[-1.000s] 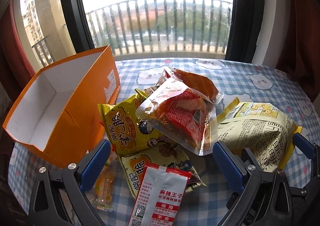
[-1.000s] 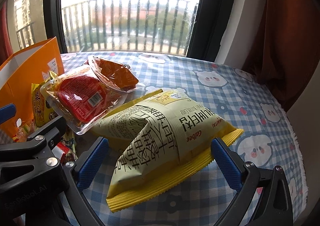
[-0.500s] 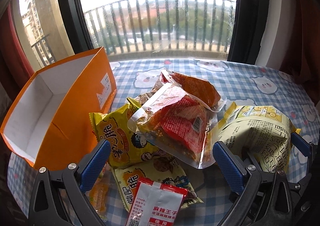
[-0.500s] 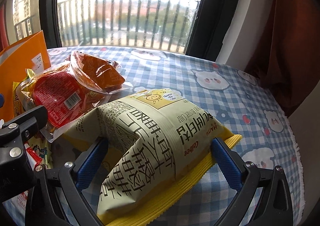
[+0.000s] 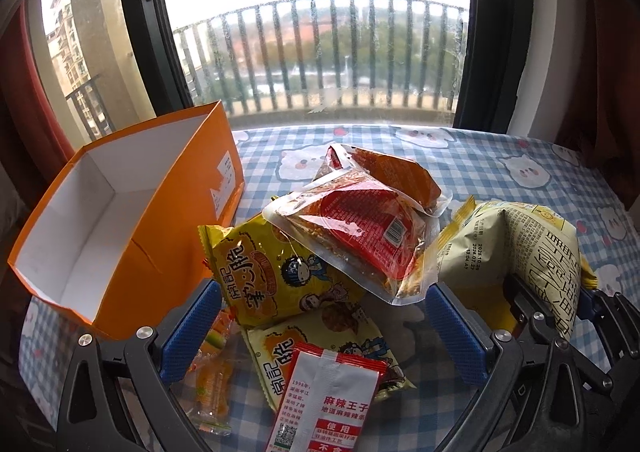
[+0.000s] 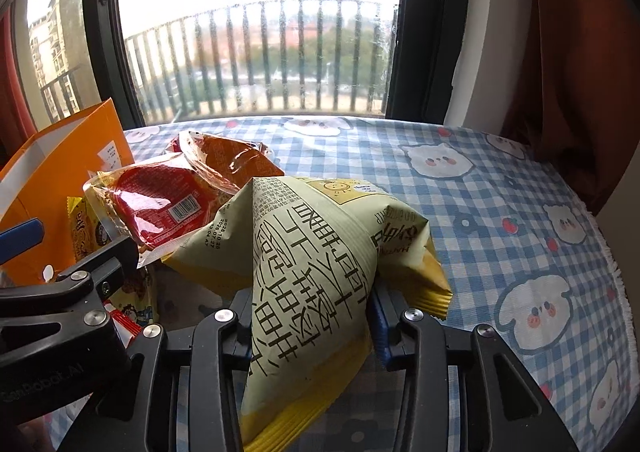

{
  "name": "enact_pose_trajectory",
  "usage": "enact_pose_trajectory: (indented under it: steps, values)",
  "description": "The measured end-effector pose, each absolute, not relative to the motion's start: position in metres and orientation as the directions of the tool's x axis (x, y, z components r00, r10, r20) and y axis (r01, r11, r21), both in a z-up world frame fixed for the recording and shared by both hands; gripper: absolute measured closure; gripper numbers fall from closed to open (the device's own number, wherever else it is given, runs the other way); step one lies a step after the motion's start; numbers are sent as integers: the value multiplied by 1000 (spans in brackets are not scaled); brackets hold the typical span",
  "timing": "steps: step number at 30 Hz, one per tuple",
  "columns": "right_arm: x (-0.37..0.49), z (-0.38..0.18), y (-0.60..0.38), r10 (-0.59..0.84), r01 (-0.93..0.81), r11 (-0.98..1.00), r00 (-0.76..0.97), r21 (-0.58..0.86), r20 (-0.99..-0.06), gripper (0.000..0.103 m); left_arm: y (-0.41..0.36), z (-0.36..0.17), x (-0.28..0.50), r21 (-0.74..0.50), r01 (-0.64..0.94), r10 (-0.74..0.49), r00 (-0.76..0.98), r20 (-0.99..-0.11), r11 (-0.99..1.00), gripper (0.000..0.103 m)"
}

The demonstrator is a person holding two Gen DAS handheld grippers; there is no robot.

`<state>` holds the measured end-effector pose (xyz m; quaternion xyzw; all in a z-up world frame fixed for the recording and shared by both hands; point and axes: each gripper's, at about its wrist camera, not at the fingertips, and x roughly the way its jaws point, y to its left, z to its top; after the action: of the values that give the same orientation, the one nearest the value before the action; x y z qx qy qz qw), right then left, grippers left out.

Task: Organize snacks
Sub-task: 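Grasp the Calbee bag with the right tool while the left tool grasps the white-red packet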

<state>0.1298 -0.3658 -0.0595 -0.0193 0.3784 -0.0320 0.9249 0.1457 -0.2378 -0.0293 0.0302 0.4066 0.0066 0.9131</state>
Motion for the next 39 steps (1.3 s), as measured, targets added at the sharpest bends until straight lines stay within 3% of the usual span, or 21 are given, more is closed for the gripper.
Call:
enact_pose_trajectory:
  steps: [19, 39]
  values:
    - [64, -55, -332, -149, 112, 989, 760, -97, -633, 59, -187, -40, 72, 8, -24, 22, 667, -745, 1000, 0]
    - [14, -69, -344, -209, 178, 978, 758, -113, -618, 59, -212, -55, 38, -3, 76, -54, 678, -733, 997, 1]
